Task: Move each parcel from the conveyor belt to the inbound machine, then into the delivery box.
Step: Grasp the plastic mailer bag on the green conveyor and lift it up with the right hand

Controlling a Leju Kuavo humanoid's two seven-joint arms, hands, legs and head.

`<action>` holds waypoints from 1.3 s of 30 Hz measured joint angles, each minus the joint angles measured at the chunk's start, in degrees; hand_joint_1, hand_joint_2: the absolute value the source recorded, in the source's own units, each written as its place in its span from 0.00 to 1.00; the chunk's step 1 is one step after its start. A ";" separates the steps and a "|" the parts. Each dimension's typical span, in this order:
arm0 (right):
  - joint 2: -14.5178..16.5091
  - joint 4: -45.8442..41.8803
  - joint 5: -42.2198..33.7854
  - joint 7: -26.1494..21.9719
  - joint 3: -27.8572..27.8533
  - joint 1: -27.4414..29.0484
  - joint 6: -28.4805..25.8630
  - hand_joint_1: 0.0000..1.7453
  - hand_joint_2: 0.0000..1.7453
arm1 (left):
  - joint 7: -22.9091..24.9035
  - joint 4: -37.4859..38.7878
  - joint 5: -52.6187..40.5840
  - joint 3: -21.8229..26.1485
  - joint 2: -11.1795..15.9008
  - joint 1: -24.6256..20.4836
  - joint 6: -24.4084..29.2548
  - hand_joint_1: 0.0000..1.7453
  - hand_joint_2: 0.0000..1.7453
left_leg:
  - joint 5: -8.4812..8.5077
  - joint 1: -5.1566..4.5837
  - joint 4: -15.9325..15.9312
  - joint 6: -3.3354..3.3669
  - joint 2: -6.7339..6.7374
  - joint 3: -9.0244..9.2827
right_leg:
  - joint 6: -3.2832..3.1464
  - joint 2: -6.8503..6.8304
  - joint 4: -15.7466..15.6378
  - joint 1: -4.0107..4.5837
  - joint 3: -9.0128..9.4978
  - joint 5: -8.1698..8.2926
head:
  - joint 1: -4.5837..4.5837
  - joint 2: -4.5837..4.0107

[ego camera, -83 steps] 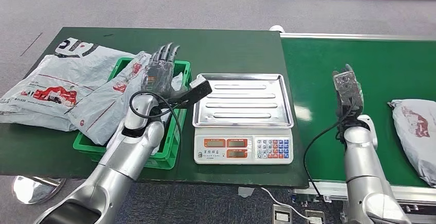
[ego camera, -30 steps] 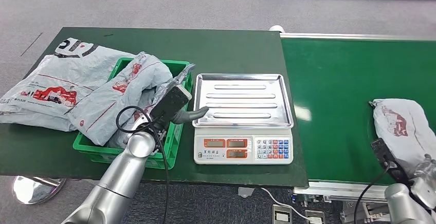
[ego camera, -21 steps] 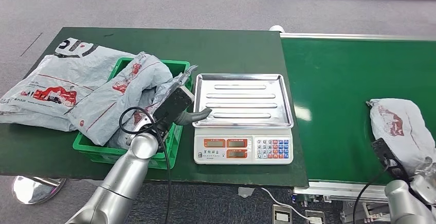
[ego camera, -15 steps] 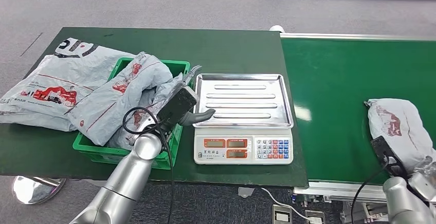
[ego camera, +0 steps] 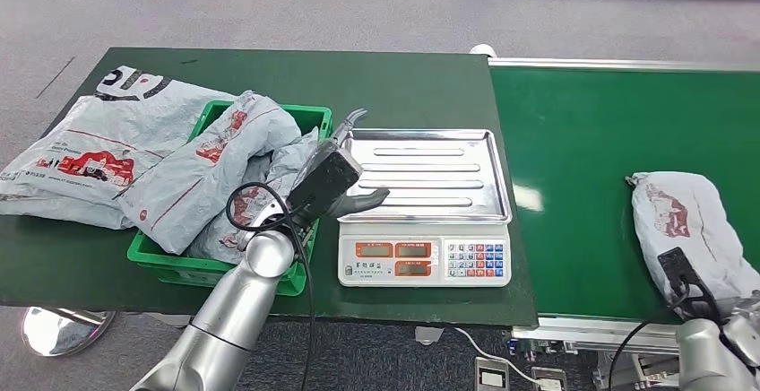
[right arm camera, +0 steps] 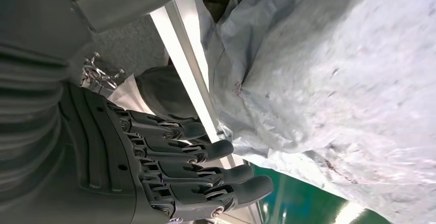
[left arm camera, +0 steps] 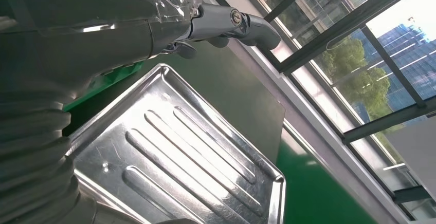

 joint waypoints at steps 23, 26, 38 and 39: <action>-3.99 6.45 -5.02 -6.78 -5.52 -5.87 20.28 1.00 1.00 | -1.08 1.20 0.08 0.05 -0.21 -1.73 0.26 0.00 1.00 | 0.01 -0.01 0.02 0.01 0.07 0.01 | 0.01 0.07 0.00 -0.01 0.04 0.03 | 0.00 0.00; -5.49 8.22 -4.30 -6.95 -5.60 -8.51 25.28 1.00 1.00 | -1.27 1.27 0.09 0.09 -0.17 -1.54 0.38 0.00 1.00 | 0.01 -0.01 0.03 0.01 0.10 0.04 | 0.04 0.14 0.00 -0.01 0.05 0.05 | 0.00 0.00; -6.74 11.11 -3.99 -7.63 -6.45 -10.84 28.51 1.00 1.00 | -1.42 1.03 -0.32 0.09 -0.17 -0.79 0.63 0.00 1.00 | 0.01 0.00 0.03 0.02 0.07 0.07 | 0.04 0.09 0.00 0.00 0.05 0.04 | 0.00 0.00; -6.80 11.21 -4.08 -7.92 -6.62 -10.71 28.58 1.00 1.00 | -1.40 1.03 -0.44 0.09 -0.21 -0.79 0.63 0.00 1.00 | 0.01 0.00 0.03 0.02 0.07 0.07 | 0.04 0.09 0.00 0.00 0.05 0.04 | 0.00 0.00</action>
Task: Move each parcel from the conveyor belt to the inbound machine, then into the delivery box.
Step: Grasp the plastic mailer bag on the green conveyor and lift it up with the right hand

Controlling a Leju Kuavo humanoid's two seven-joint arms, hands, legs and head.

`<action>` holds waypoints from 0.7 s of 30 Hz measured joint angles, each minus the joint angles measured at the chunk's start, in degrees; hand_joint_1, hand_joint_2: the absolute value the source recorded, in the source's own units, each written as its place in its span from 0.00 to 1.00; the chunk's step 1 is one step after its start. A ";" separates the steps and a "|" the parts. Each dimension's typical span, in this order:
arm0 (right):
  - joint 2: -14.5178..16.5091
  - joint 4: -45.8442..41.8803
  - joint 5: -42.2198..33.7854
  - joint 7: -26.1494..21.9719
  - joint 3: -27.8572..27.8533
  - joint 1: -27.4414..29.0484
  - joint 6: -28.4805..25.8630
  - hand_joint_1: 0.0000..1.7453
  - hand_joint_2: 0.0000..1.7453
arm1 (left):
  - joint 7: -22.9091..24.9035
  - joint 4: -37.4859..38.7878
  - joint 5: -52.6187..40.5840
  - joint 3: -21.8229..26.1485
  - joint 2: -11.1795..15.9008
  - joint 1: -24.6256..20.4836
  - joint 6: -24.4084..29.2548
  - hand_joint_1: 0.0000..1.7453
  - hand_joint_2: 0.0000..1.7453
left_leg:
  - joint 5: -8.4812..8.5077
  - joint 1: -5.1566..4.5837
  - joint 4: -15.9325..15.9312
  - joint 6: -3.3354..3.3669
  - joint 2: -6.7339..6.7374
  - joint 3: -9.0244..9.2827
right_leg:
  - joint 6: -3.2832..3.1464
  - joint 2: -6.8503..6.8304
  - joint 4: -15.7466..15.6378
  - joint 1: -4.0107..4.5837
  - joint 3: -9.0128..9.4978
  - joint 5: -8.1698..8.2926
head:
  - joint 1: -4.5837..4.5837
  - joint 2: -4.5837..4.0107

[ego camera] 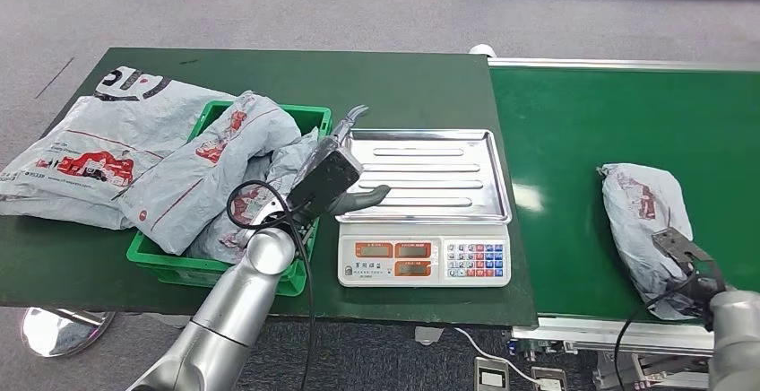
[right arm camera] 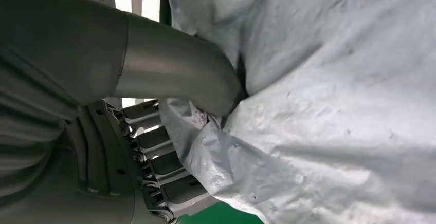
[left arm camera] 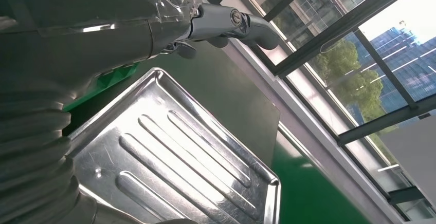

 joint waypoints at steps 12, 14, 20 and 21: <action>2.42 -4.74 -3.28 -8.48 -0.85 0.75 -12.36 1.00 1.00 | 0.94 -0.92 -0.67 0.00 -0.19 0.45 0.23 0.00 1.00 | -0.01 -0.01 -0.02 0.01 -0.01 -0.10 | 0.01 -0.01 0.02 -0.01 0.00 0.00 | 0.02 0.00; 7.16 -16.22 -8.45 -11.93 0.09 1.47 -18.78 1.00 1.00 | 1.35 -1.97 -1.03 0.01 -0.16 1.03 0.48 0.00 1.00 | 0.02 0.00 -0.03 0.01 -0.07 -0.06 | -0.01 -0.13 0.02 0.00 0.00 -0.01 | 0.01 0.00; 12.42 -32.74 -14.13 -12.33 3.95 3.54 -20.69 1.00 1.00 | 1.51 -2.51 -1.39 0.02 0.03 1.31 0.70 0.00 1.00 | 0.07 0.01 -0.05 -0.02 -0.21 -0.07 | -0.02 -0.24 0.03 0.01 0.02 -0.05 | 0.01 0.00; 12.69 -33.86 -14.31 -12.40 4.33 3.83 -20.77 1.00 1.00 | 1.51 -2.54 -1.39 0.02 0.07 1.31 0.70 0.00 1.00 | 0.06 0.00 -0.04 -0.01 -0.21 -0.08 | -0.02 -0.23 0.03 0.00 0.02 -0.05 | 0.01 0.00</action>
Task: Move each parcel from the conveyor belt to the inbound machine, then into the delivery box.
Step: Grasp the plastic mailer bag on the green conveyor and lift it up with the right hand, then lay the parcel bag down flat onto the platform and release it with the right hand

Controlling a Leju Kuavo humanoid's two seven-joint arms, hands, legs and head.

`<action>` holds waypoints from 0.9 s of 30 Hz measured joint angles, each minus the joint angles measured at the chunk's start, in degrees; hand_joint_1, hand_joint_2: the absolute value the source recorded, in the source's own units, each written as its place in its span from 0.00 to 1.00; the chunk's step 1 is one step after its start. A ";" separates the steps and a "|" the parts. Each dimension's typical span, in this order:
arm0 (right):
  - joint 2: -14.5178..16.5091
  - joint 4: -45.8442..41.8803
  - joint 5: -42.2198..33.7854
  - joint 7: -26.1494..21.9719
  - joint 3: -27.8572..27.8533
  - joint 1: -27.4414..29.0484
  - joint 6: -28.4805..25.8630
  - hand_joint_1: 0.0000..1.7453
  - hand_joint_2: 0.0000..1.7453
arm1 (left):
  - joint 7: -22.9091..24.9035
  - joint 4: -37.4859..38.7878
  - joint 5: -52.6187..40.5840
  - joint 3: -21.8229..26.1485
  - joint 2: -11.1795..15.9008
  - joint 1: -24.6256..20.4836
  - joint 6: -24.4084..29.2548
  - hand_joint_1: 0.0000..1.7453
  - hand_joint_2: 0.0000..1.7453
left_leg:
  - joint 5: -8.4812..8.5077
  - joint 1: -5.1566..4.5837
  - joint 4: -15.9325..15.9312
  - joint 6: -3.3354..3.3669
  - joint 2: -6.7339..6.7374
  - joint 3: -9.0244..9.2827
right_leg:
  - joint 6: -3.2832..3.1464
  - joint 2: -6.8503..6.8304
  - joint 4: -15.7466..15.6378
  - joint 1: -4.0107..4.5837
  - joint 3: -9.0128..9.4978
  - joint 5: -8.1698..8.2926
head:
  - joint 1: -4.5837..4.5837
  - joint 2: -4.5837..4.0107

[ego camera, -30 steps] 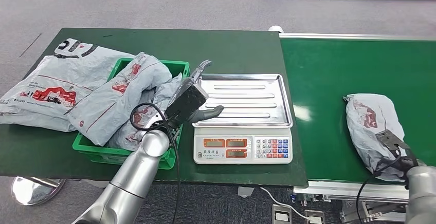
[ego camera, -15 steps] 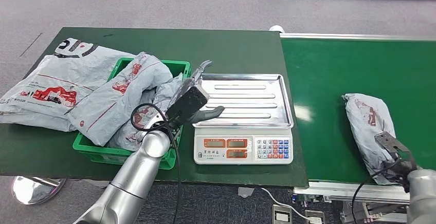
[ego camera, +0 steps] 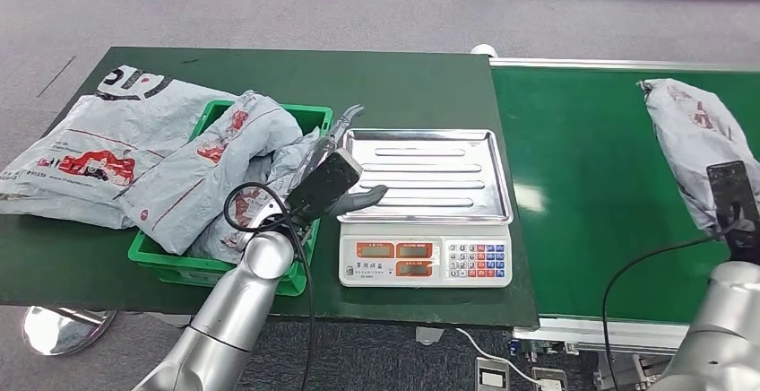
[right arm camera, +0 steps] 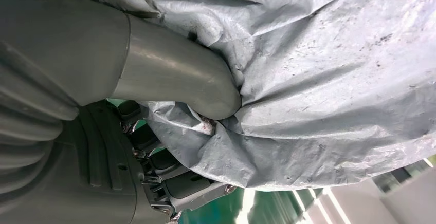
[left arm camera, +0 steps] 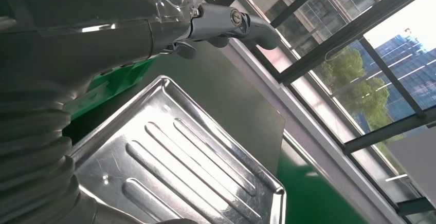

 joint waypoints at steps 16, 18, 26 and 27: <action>-0.93 -16.39 -23.04 -11.84 21.12 9.56 -17.81 1.00 1.00 | -3.12 -2.12 8.48 0.89 3.73 1.91 6.05 0.00 1.00 | -0.09 0.03 -0.05 -0.04 0.21 0.02 | -0.05 0.22 0.01 0.03 -0.03 -0.04 | 0.00 0.00; 0.01 -17.83 -20.89 -9.06 27.75 10.29 -15.65 1.00 1.00 | -3.51 -2.14 9.21 0.90 4.17 1.99 5.99 0.00 1.00 | -0.10 0.06 -0.06 -0.07 0.36 0.08 | -0.08 0.35 0.02 0.05 -0.05 -0.03 | 0.00 0.00; 3.33 -18.75 -19.35 -3.41 47.50 10.43 -9.17 1.00 1.00 | -3.46 -2.08 10.43 0.89 4.66 1.80 5.80 0.00 1.00 | 0.08 0.10 -0.05 -0.14 0.10 0.07 | -0.11 0.11 0.04 0.08 0.00 -0.01 | -0.01 0.00; 3.81 -18.71 -19.29 -3.07 49.38 10.41 -7.69 1.00 1.00 | -3.51 -1.96 10.60 0.89 4.67 1.63 5.86 0.00 1.00 | 0.07 0.10 -0.05 -0.15 0.13 0.07 | -0.11 0.16 0.05 0.08 -0.02 -0.01 | -0.01 0.00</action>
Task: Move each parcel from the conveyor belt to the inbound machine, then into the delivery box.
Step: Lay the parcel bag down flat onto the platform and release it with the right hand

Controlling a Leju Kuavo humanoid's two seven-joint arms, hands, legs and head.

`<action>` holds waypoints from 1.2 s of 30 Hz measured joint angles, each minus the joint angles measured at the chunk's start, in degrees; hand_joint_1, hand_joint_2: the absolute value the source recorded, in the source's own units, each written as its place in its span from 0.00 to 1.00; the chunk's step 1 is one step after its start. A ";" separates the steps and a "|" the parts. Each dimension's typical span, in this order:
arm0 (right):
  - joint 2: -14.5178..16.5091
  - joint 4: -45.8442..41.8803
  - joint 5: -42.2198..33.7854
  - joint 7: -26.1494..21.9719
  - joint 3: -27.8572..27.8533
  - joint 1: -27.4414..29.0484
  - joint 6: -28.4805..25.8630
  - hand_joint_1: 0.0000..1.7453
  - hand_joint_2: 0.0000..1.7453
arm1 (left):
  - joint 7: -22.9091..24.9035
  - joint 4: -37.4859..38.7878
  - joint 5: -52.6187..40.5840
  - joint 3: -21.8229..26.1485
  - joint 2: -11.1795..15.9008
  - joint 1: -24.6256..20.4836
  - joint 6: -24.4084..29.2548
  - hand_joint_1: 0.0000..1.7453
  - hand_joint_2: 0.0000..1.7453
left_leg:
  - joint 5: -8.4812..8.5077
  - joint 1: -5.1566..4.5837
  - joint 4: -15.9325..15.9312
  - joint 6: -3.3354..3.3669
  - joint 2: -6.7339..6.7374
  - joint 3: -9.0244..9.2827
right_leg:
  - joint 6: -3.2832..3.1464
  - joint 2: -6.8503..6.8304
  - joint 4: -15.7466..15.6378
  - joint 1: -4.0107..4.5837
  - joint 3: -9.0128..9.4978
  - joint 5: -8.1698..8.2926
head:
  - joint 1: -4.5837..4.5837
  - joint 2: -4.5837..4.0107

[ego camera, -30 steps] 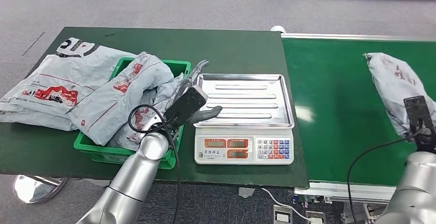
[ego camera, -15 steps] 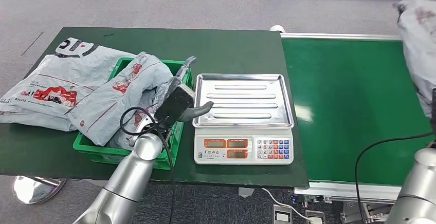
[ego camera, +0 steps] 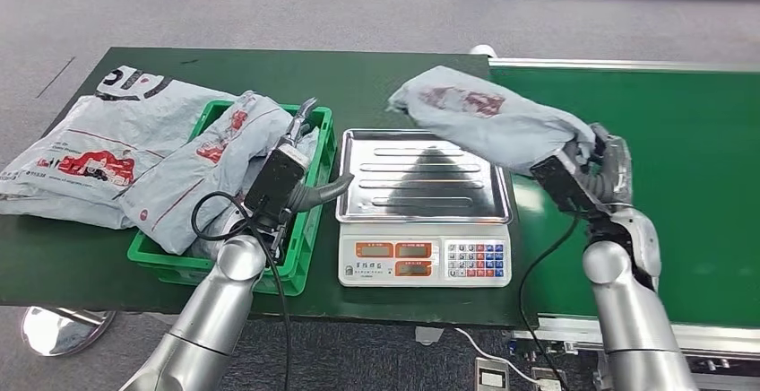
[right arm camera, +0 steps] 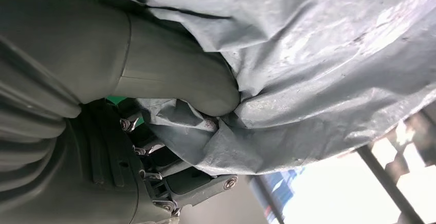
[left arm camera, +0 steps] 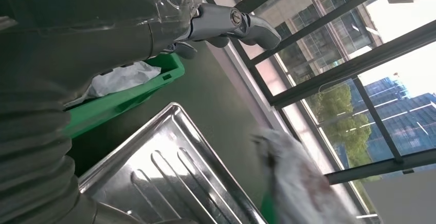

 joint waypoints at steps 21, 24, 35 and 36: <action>3.88 2.27 -11.86 3.64 19.61 2.56 27.00 0.00 1.00 | -0.63 5.68 1.01 -3.81 -0.98 -6.05 6.27 0.00 1.00 | -0.06 0.00 0.01 -0.03 0.10 0.01 | -0.01 0.13 -0.01 0.00 -0.07 -0.01 | 0.00 0.00; 4.41 2.61 -10.63 4.22 19.71 1.85 25.41 0.00 1.00 | 0.25 5.85 -1.48 -4.25 -1.25 -6.08 6.75 0.00 1.00 | -0.04 0.01 0.01 -0.04 0.10 0.02 | -0.02 0.11 -0.01 0.00 -0.07 0.00 | 0.00 0.00; 7.70 -5.28 -24.29 -3.57 10.76 -0.17 21.21 0.00 1.00 | 5.17 16.20 -16.43 -8.32 -3.60 -12.02 6.14 0.00 1.00 | 0.01 -0.02 0.04 -0.05 0.05 0.01 | -0.04 0.09 -0.01 -0.03 -0.08 0.05 | 0.00 0.00; 7.86 -5.90 -26.08 -4.15 9.54 -0.27 20.91 0.00 1.00 | 5.34 17.39 -17.31 -8.90 -3.97 -12.63 5.97 0.00 1.00 | 0.00 -0.02 0.05 -0.05 0.05 0.00 | -0.04 0.09 -0.01 -0.03 -0.08 0.05 | 0.00 0.00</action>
